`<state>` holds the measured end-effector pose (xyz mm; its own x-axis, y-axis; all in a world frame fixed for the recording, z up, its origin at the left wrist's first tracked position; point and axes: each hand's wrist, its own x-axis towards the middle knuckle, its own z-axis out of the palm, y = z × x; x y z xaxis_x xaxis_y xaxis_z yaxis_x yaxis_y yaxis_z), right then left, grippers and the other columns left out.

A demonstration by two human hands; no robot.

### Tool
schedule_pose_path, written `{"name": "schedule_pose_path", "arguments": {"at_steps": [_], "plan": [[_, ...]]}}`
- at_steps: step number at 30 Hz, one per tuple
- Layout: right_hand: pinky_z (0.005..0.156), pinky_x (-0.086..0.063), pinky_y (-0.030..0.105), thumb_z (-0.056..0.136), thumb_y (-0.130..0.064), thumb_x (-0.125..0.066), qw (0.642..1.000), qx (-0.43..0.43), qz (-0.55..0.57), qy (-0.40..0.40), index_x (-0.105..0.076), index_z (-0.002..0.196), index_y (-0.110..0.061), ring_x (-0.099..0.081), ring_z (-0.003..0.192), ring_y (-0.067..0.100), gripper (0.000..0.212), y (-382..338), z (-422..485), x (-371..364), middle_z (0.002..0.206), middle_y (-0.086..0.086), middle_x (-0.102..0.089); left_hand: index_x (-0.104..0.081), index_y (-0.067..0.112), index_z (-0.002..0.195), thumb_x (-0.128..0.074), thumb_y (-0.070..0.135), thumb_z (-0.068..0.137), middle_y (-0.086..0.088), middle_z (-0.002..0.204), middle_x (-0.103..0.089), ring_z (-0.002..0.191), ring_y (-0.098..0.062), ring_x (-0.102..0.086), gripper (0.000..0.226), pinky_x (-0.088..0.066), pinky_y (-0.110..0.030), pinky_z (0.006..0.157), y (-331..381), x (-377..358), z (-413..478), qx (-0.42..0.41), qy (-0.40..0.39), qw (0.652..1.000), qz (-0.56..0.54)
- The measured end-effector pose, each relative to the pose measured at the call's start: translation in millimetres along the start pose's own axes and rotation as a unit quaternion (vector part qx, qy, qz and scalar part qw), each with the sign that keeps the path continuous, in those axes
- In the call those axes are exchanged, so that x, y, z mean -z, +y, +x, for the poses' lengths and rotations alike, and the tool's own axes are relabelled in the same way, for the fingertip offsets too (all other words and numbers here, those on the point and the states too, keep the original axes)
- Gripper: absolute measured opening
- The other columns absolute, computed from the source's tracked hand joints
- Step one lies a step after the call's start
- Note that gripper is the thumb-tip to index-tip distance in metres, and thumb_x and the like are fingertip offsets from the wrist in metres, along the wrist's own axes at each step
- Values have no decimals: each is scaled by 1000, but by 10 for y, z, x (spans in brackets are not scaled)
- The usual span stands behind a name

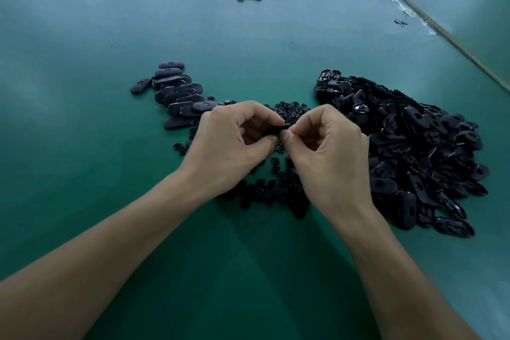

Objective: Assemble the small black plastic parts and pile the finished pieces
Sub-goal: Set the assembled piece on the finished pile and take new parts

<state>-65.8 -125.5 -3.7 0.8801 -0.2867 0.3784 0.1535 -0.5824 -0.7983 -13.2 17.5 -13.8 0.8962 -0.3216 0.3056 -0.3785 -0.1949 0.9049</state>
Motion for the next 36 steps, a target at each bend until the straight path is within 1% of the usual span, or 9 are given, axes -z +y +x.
{"name": "schedule_pose_path", "arguments": {"at_steps": [5, 10, 12, 14, 17, 22, 26, 31, 36], "plan": [[58, -42, 9, 84, -12, -76, 1000, 8, 18, 2, -56, 69, -33, -62, 60, 0, 32, -11, -1, -2, 73, -20, -67, -71, 29, 91, -77, 12, 80, 9, 82, -75, 76, -8, -72, 21, -56, -22, 75, -41, -9, -15, -12, 8, 1000, 11], [63, -56, 23, 84, -10, -77, 999, 9, 38, -18, -63, 75, -30, -68, 65, 5, 26, 0, 24, 28, 71, -12, -71, -69, 33, 89, -77, 15, 81, 8, 83, -75, 76, -7, -71, 21, -56, -24, 75, -58, 19, 15, -10, 23, 1000, 17], [66, -55, 18, 83, -11, -78, 999, 12, 37, -11, -65, 77, -29, -69, 68, 3, 23, 17, 37, 38, 72, -13, -71, -68, 32, 89, -76, 15, 81, 6, 83, -75, 76, -8, -70, 20, -57, -26, 76, -63, 22, 23, -4, 15, 1000, 15], [71, -52, 12, 83, -12, -78, 999, 12, 28, -11, -71, 89, -29, -68, 75, 1, 19, 44, 48, 47, 81, -15, -71, -68, 30, 88, -74, 17, 79, 4, 83, -75, 75, -8, -69, 17, -56, -24, 75, -57, 20, 28, 12, 3, 1000, -15], [79, -51, 12, 86, -10, -76, 998, -1, 35, -54, -76, 104, -25, -69, 84, -1, 23, 80, 62, 51, 92, -15, -74, -70, 25, 89, -74, 12, 78, 5, 82, -76, 74, -6, -68, 17, -56, -21, 74, -44, 47, 45, 29, -26, 997, -63], [77, -56, 20, 85, -8, -78, 988, -49, 118, -82, -76, 91, -24, -73, 80, 4, 18, 116, 92, 90, 83, -9, -77, -73, 19, 93, -79, 0, 82, 3, 81, -76, 75, -6, -70, 22, -56, -19, 72, -58, 107, 69, 53, -50, 993, -91], [74, -58, 23, 84, -12, -79, 989, -61, 96, -92, -77, 90, -18, -72, 76, 7, 9, 132, 100, 111, 80, -7, -76, -74, 16, 90, -80, -2, 79, 4, 76, -76, 70, -6, -70, 22, -56, -17, 68, -41, 93, 61, 61, -43, 993, -92], [75, -58, 30, 87, -14, -76, 989, -74, 73, -106, -74, 88, -20, -70, 74, 8, 7, 141, 87, 104, 78, -6, -75, -74, 18, 86, -79, -4, 79, 4, 71, -75, 62, -7, -69, 24, -57, -17, 64, 5, 80, 44, 55, -41, 996, -65], [70, -61, 34, 86, -13, -76, 987, -82, 99, -98, -74, 85, -20, -71, 72, 14, 8, 132, 96, 133, 76, -4, -75, -77, 18, 87, -82, 0, 78, -6, 76, -76, 63, -10, -69, 21, -56, -18, 65, 37, 113, 57, 59, -46, 995, -73]]}}
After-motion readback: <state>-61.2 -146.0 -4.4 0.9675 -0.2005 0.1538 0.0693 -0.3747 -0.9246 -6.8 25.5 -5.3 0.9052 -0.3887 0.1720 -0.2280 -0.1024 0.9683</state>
